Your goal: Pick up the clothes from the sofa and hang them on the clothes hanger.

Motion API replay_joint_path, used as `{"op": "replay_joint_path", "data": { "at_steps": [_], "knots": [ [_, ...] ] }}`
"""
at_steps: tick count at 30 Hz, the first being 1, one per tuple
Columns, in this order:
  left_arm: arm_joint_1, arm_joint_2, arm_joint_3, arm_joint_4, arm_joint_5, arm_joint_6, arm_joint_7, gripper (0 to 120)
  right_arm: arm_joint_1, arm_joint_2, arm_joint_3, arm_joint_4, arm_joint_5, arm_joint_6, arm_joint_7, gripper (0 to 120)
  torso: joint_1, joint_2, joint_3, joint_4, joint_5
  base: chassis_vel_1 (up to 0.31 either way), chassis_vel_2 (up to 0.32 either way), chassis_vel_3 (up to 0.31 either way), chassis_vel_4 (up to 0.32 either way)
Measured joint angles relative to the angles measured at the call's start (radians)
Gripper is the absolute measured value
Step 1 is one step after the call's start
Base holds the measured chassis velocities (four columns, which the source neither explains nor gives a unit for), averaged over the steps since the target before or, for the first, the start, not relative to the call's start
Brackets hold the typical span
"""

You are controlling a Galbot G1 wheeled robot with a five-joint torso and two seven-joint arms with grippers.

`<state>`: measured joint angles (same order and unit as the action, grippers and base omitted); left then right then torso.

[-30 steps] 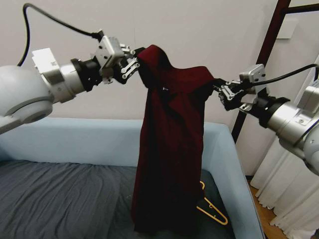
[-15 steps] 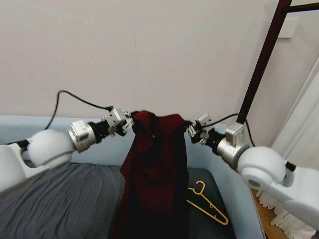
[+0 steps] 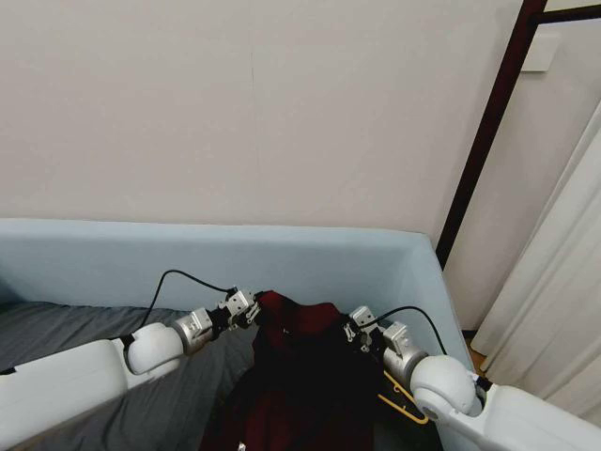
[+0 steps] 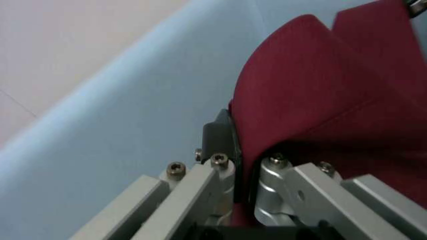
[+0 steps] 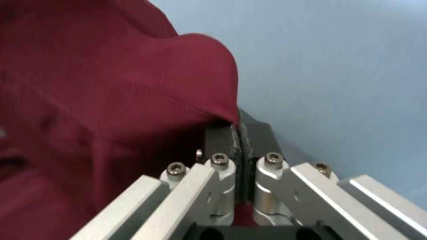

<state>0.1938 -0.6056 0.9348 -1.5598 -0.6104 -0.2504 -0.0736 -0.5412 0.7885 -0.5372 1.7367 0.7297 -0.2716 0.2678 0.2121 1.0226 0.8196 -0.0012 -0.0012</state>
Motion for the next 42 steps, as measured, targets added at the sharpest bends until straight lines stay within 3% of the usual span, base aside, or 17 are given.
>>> {"op": "replay_joint_path", "data": {
  "at_steps": [3,6,13,19,35,37,42],
  "knots": [
    [0.064,-0.051,-0.014,0.063,0.003,-0.001,-0.016,0,-0.012,0.08,-0.001,-0.104,-0.017,0.005,0.001,0,0.0,0.0,0.0,0.0004,0.0007,0.0,0.0,0.0,0.0],
    [0.101,-0.085,-0.019,0.108,0.003,-0.001,-0.03,0,-0.02,0.1,-0.002,-0.156,-0.038,0.017,-0.007,0,0.0,0.0,0.0,0.0006,0.0001,0.0,0.0,0.0,0.0],
    [0.157,-0.139,-0.035,0.163,0.011,-0.001,-0.056,0,-0.039,0.096,0.027,-0.195,-0.049,0.034,-0.026,0,0.0,0.0,0.0,-0.0004,0.0005,0.0,0.0,0.0,0.0],
    [0.183,-0.144,-0.036,0.149,0.022,0.003,-0.129,0,-0.058,0.064,0.061,-0.132,-0.049,0.035,-0.021,0,0.0,0.0,0.0,0.0,0.0004,0.0,0.0,0.0,0.0],
    [0.256,-0.129,-0.051,0.146,0.053,0.007,-0.205,59,-0.057,0.024,0.134,-0.008,0.059,-0.003,0.034,0,0.0,0.0,0.0,-0.0001,0.0004,0.0,0.0,0.0,0.0],
    [0.259,-0.128,-0.05,0.15,0.053,0.006,-0.206,63,-0.058,0.022,0.142,0.0,0.068,-0.006,0.039,0,0.0,0.0,0.0,-0.0001,0.0005,0.0,0.0,0.0,0.0],
    [0.276,-0.13,-0.049,0.163,0.052,0.002,-0.209,84,-0.053,0.018,0.163,0.015,0.109,-0.016,0.056,0,0.0,0.0,0.0,0.0,0.0004,0.0,0.0,0.0,0.0]
  ]
}}
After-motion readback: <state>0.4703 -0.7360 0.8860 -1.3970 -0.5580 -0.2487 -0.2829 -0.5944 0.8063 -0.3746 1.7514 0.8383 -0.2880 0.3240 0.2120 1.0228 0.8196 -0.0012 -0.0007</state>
